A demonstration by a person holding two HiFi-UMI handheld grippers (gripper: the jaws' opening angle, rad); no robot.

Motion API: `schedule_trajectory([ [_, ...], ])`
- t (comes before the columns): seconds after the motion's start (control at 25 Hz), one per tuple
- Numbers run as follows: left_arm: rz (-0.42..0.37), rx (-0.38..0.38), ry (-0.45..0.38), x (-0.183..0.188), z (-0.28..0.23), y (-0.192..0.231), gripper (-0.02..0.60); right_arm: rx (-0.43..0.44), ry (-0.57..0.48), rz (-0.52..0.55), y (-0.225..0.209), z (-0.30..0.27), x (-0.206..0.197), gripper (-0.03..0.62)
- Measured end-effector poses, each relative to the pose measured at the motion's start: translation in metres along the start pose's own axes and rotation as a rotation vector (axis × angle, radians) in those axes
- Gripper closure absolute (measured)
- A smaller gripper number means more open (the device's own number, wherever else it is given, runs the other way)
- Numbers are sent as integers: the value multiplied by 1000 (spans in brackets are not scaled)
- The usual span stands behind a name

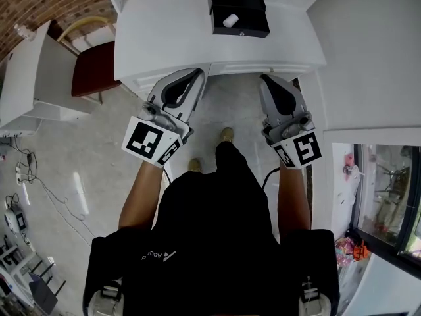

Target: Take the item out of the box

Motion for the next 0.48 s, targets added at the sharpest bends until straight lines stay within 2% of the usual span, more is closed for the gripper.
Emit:
schedule_trajectory([
  [0.24,-14,12,32,-16,-43,27,582,13,21,44,-43,-25,-25,592],
  [0.48,-42,29,90,-35,-121,55,581,36,28,73,-122,-56,-47,592],
])
Point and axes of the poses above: the fingertips, and each gripper's own axes: z backward along the fingers, y to its left, x out of its top, the point moved 8 cm from there along z, backward along the fingers, and after that the axes turned 1 degree about x, right-handed, at the moved point
